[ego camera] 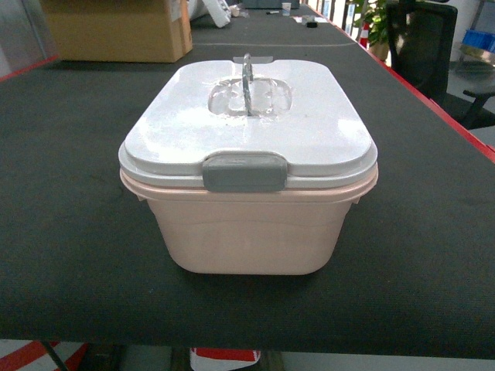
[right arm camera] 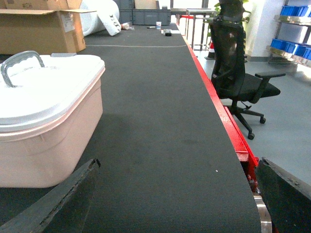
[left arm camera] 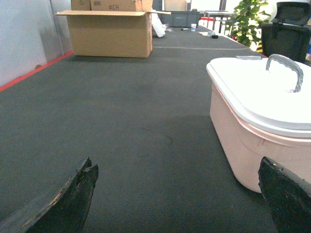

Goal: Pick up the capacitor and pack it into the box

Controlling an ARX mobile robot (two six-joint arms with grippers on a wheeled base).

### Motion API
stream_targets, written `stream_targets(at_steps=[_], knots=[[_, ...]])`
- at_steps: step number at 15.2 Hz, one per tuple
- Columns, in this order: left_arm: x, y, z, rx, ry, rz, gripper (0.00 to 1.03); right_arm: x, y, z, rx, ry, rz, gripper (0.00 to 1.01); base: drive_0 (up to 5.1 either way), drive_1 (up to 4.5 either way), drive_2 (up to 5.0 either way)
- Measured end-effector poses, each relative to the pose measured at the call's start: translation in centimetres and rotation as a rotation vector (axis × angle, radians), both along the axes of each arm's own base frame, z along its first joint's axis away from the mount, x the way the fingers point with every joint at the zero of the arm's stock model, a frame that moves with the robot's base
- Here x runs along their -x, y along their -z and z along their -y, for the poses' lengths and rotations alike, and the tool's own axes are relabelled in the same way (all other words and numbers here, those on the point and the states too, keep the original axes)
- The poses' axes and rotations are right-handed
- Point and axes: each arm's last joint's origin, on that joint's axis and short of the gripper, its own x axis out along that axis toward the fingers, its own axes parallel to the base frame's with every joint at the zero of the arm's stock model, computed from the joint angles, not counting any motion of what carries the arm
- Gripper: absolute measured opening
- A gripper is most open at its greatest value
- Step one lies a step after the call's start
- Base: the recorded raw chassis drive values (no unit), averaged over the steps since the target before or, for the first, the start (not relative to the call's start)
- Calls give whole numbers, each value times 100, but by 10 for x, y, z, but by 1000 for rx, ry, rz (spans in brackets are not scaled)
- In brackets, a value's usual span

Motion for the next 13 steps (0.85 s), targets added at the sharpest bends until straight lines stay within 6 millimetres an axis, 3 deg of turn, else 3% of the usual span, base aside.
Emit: stream_targets(at_steps=[13], knots=[[0, 0, 0, 0, 0, 0, 98, 0, 0, 0, 0, 0, 0, 98, 0, 0, 0]])
